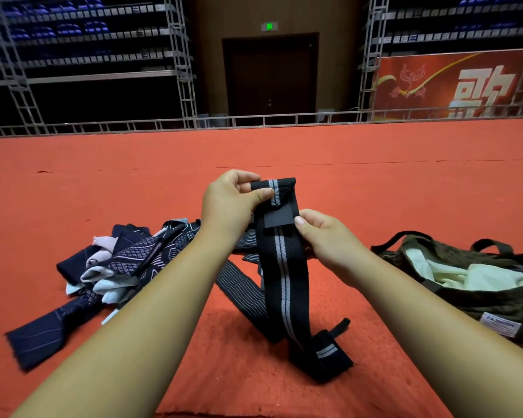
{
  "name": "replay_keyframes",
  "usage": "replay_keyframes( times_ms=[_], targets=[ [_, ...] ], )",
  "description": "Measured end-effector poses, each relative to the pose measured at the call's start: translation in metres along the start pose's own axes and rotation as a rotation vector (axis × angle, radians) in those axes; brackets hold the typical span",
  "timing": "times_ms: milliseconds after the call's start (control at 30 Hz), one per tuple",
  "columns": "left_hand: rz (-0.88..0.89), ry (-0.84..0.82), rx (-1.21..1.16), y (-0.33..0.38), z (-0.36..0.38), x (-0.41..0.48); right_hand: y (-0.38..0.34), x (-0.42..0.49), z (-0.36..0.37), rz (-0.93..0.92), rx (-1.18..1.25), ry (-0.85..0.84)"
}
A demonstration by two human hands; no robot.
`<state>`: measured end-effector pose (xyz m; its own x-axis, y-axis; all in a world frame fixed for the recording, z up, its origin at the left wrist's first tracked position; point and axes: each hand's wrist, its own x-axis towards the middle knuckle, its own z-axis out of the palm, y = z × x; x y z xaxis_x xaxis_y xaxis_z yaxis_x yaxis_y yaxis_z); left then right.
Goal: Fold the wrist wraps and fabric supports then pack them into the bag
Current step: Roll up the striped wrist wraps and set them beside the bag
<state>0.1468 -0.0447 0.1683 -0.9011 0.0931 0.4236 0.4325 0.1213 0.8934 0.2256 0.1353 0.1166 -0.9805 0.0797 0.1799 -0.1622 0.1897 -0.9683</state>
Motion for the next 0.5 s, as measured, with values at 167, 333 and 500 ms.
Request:
replay_keyframes(
  times_ms=[167, 333, 500],
  targets=[
    [0.016, 0.019, 0.009, -0.0037, 0.0008, 0.0020, -0.0017, 0.0053, 0.0041, 0.026, 0.096, -0.002],
    [0.065, 0.036, 0.064, -0.0029, -0.0001, -0.0003, -0.0013, 0.0083, 0.0084, -0.027, 0.015, 0.009],
    [0.256, 0.143, 0.323, -0.0069, -0.0069, -0.0021, -0.0004, 0.0110, 0.0095, -0.067, -0.008, 0.017]
  ],
)
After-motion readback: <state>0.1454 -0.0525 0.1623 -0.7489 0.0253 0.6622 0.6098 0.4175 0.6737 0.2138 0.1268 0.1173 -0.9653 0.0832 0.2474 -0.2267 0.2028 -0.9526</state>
